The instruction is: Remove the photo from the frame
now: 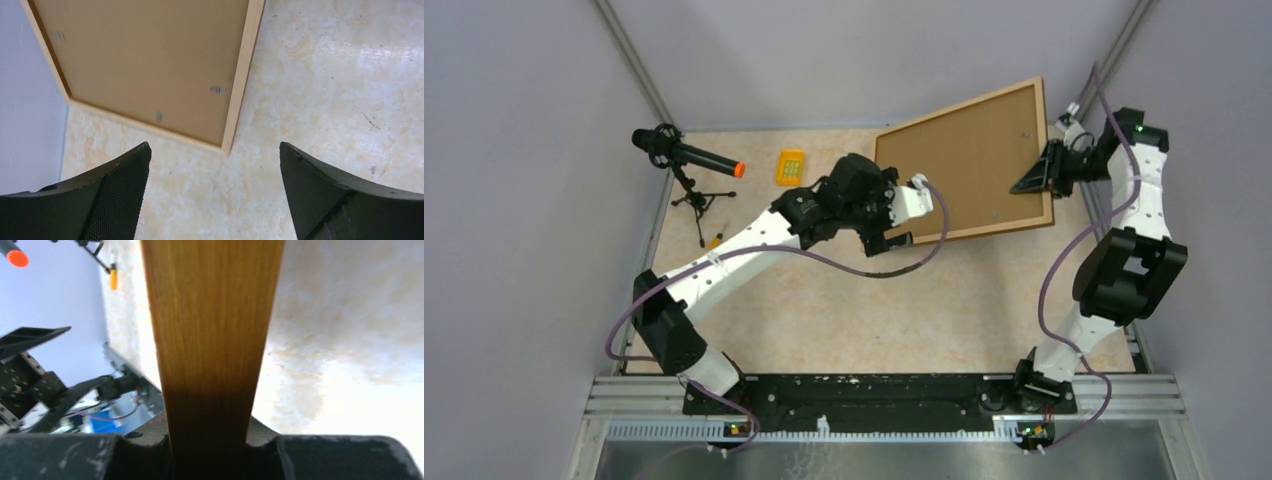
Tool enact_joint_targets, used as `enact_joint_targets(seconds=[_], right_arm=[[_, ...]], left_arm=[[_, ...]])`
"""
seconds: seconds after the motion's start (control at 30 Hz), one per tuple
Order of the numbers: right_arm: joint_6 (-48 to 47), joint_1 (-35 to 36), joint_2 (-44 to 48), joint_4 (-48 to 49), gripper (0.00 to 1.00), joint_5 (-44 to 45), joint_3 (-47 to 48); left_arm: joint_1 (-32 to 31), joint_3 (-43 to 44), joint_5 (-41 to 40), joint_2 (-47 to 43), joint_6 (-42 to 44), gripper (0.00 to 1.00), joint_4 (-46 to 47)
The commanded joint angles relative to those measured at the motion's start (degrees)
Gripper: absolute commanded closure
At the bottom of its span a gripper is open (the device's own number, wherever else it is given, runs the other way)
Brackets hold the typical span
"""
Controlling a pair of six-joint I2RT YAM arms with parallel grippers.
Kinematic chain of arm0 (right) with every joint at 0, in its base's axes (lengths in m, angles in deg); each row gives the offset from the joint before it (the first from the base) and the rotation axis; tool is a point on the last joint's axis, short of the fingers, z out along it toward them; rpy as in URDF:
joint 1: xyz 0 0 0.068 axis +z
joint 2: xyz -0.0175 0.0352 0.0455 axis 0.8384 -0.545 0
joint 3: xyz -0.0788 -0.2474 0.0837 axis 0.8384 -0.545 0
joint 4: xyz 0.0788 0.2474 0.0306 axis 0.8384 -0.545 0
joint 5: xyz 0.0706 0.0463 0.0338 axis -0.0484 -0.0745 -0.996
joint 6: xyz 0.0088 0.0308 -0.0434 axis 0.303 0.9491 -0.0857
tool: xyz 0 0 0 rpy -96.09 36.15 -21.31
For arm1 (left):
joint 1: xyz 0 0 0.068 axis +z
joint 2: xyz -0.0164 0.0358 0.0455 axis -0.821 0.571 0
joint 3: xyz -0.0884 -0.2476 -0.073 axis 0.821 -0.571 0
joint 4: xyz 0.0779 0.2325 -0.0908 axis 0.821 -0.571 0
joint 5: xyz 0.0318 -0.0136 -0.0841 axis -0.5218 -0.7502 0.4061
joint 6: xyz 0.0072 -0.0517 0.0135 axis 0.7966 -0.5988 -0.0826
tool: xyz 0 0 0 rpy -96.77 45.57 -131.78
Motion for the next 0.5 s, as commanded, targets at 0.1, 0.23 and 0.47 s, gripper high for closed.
enact_joint_targets(seconds=[0.1, 0.23, 0.47], right_arm=[[-10.57, 0.0, 3.13, -6.56, 1.0, 12.27, 29.92], [-13.05, 2.88, -0.53, -10.65, 1.0, 16.84, 44.98], [-20.61, 21.79, 9.52, 2.66, 1.0, 38.47, 31.25]], left_arm=[[10.76, 5.49, 9.59, -5.75, -9.42, 0.01, 0.27], [12.72, 5.82, 11.54, -7.68, -11.46, 0.01, 1.54], [17.64, 6.69, 13.32, -9.45, -14.95, 0.01, 1.99]])
